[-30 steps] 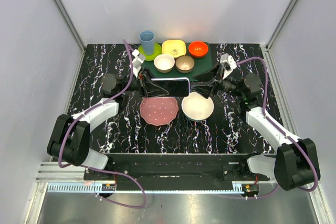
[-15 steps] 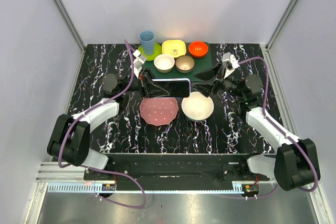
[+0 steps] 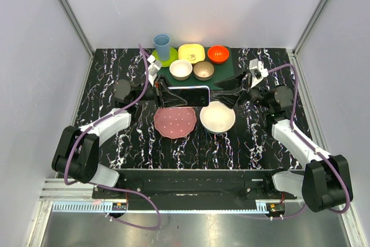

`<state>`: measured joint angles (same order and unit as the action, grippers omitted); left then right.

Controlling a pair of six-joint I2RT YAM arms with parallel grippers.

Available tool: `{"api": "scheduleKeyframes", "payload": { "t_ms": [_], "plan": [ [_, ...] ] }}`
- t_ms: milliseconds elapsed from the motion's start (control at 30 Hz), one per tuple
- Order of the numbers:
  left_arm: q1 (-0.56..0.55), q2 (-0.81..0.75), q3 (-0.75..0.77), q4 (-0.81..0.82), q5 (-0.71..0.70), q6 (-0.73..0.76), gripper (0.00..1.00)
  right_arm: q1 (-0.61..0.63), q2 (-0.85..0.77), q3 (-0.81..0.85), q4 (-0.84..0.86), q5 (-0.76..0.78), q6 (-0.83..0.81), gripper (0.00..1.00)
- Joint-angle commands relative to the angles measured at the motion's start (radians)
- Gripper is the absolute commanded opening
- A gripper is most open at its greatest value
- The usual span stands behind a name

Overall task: Take the phone out of the phone case
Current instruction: Remove the phone case from the phone.

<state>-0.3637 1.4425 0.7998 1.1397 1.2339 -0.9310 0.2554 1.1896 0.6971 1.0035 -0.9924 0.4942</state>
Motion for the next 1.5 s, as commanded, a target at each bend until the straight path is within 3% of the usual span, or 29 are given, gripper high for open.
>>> {"api": "scheduleKeyframes", "payload": {
  "t_ms": [0, 733, 1467],
  "plan": [
    [0.002, -0.033, 0.024, 0.072, -0.04, 0.017, 0.0, 0.007, 0.004, 0.019, -0.014, -0.046, -0.037, 0.61],
    [0.003, -0.039, 0.018, 0.112, -0.028, -0.009, 0.0, 0.021, 0.013, 0.027, -0.068, -0.041, -0.094, 0.59],
    [0.002, -0.034, 0.019, 0.114, -0.031, -0.014, 0.0, 0.058, 0.033, 0.044, -0.146, 0.087, -0.149, 0.55]
  ]
}}
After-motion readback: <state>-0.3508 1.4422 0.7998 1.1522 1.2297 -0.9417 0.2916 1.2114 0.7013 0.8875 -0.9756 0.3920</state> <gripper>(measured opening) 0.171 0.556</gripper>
